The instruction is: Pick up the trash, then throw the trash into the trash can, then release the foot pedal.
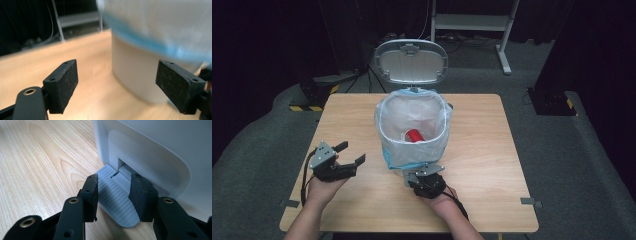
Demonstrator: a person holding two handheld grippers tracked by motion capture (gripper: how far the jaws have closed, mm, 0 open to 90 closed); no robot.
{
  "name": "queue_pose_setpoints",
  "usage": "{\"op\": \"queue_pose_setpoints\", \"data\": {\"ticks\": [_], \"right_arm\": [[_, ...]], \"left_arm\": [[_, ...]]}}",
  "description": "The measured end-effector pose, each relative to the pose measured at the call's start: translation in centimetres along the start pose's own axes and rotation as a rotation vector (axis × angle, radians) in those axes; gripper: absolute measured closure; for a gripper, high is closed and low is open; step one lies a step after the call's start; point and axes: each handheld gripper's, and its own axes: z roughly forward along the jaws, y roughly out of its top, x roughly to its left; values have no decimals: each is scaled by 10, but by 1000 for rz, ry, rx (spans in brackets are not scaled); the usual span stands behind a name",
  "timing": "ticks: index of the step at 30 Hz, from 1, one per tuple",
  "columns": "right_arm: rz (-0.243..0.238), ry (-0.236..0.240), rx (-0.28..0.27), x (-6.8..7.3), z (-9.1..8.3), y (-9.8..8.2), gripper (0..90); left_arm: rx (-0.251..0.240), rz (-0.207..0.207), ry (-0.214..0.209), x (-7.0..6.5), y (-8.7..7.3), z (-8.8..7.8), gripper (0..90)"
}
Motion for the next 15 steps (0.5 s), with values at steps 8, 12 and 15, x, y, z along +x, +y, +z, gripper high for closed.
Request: {"op": "queue_pose_setpoints", "data": {"ticks": [8,12,15], "right_arm": [[-2,-3,0,0,0,0,584],[2,-4,4,0,0,0,584],[1,-2,-1,0,0,0,584]], "left_arm": [[136,3,73,22,-51,-3,187],[228,29,137,32,-77,1,188],[262,54,163,33,-85,2,191]]}}
